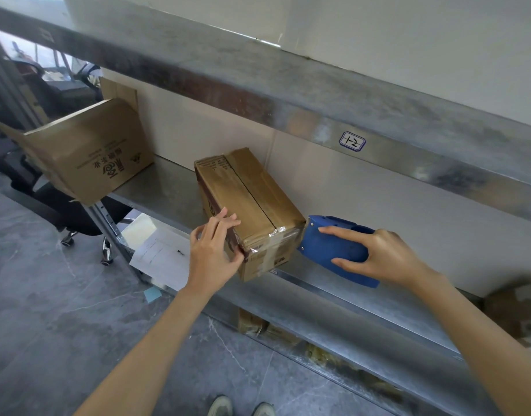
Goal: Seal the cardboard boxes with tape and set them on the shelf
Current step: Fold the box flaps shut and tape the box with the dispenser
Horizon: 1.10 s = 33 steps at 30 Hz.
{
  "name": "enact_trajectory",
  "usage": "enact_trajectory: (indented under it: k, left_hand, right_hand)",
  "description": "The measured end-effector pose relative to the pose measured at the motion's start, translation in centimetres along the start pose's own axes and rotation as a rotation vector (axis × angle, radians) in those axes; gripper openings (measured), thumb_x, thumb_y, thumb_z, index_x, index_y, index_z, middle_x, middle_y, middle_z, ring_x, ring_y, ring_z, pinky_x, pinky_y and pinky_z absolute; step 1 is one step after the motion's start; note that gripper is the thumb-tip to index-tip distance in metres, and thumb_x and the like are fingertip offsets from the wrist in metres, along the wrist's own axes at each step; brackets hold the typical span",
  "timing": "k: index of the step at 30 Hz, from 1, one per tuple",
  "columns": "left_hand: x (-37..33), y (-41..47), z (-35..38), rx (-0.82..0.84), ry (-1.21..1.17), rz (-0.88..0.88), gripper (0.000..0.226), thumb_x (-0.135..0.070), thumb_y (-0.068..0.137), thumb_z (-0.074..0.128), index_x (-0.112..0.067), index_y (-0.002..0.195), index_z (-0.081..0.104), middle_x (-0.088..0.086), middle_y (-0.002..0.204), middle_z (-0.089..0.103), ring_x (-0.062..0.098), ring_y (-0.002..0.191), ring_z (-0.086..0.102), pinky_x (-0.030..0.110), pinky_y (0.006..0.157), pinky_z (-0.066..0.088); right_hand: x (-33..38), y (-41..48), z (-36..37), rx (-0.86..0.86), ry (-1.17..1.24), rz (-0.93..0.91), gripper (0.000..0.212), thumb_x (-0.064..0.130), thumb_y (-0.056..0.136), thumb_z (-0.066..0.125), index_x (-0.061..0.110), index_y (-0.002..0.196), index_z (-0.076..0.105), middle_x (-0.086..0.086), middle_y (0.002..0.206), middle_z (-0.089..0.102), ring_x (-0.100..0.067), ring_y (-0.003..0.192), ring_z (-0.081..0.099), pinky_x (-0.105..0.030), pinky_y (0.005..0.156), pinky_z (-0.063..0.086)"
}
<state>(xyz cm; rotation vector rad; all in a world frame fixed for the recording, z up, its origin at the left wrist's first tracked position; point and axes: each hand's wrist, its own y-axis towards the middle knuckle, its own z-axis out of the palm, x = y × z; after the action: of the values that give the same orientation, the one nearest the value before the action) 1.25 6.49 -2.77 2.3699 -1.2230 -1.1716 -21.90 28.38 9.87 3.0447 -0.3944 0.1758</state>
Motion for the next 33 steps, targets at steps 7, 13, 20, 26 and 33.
enact_trajectory:
  k: [7,13,20,26,33]
  left_hand:
    - [-1.2,-0.8,-0.5,0.089,-0.023,0.02,0.068,-0.049,0.077,0.062,-0.024,0.138,0.047,-0.001,0.142,0.043,0.014,0.15,0.022,0.047,0.115,0.031]
    - [-2.1,-0.5,0.3,0.032,-0.072,-0.064,0.074,-0.041,0.069,0.087,-0.022,0.132,0.053,0.002,0.141,0.045,0.024,0.143,0.036,0.051,0.106,0.044]
    - [0.3,0.2,-1.9,0.085,-0.178,-0.06,0.073,-0.024,0.067,0.09,-0.022,0.131,0.055,-0.009,0.137,0.043,0.013,0.145,0.033,0.023,0.112,0.034]
    - [3.0,0.5,-3.9,0.136,-0.268,-0.047,0.069,-0.019,0.069,0.089,-0.025,0.13,0.057,-0.011,0.134,0.041,0.012,0.144,0.034,0.034,0.11,0.042]
    - [2.8,0.4,-3.1,0.091,-0.351,-0.079,0.062,-0.024,0.071,0.086,-0.019,0.128,0.061,-0.02,0.131,0.039,0.013,0.143,0.035,0.038,0.096,0.056]
  right_hand:
    - [0.0,0.2,-0.1,-0.027,-0.003,-0.002,0.071,0.047,0.08,0.072,0.06,0.139,0.035,0.0,0.039,0.014,-0.015,0.037,0.029,-0.011,0.045,0.021]
    - [0.1,0.1,-0.5,-0.025,-0.008,-0.008,0.072,0.046,0.08,0.073,0.058,0.14,0.036,0.002,0.039,0.012,-0.011,0.033,0.018,-0.012,0.044,0.023]
    - [2.0,0.2,-0.6,0.007,0.098,-0.078,0.057,0.052,0.081,0.061,0.055,0.136,0.045,0.014,0.041,0.013,-0.001,0.035,0.02,-0.016,0.045,0.031]
    - [3.6,1.8,-0.6,0.001,0.048,-0.222,0.061,0.043,0.082,0.074,0.046,0.138,0.051,0.005,0.041,0.011,-0.008,0.036,0.025,-0.005,0.049,0.012]
    - [2.4,2.6,-0.2,0.022,0.038,-0.182,0.055,0.057,0.083,0.055,0.056,0.137,0.044,0.008,0.043,0.012,-0.004,0.037,0.017,-0.017,0.047,0.027]
